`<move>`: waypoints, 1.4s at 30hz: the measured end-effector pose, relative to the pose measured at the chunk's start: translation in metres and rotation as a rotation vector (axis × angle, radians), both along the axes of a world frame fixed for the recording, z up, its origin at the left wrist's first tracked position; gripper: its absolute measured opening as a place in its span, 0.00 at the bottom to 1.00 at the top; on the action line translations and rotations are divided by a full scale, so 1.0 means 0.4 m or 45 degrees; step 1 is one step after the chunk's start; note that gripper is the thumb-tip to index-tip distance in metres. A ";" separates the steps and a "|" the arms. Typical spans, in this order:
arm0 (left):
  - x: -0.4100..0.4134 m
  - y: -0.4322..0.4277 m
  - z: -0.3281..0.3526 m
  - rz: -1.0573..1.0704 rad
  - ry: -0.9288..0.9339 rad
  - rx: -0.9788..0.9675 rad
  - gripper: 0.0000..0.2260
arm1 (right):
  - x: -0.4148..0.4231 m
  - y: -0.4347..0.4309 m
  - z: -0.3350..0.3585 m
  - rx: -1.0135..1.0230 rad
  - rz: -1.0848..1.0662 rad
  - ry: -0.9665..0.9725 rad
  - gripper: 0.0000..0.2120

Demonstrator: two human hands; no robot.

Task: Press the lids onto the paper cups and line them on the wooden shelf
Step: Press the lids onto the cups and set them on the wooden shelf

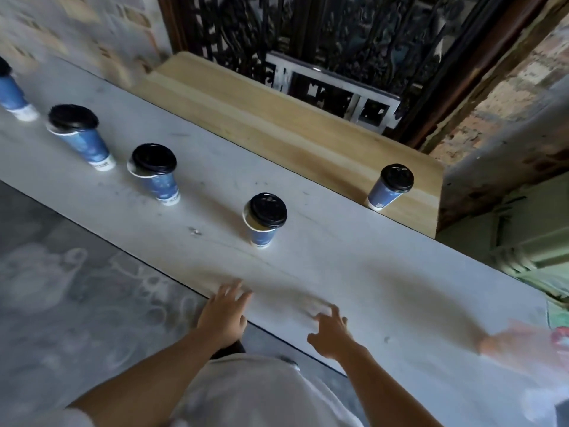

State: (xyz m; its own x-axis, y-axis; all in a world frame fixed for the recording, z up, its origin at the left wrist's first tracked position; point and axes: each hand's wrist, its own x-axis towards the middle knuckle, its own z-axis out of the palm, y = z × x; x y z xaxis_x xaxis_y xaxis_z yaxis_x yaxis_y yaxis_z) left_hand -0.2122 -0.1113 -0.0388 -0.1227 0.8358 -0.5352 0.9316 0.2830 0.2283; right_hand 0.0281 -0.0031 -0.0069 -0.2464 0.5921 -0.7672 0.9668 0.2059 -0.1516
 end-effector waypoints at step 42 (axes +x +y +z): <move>-0.307 0.440 0.133 0.167 -1.044 0.234 0.61 | -0.485 0.281 0.306 0.432 -0.860 0.786 0.32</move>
State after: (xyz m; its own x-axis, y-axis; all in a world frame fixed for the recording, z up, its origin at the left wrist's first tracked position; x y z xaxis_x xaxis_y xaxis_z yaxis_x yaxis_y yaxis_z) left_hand -0.3351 0.0648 0.0145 0.1426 0.9241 -0.3546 0.4135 0.2699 0.8696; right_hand -0.1657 0.1094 0.1156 -0.0756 0.9219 -0.3800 0.6674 -0.2364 -0.7061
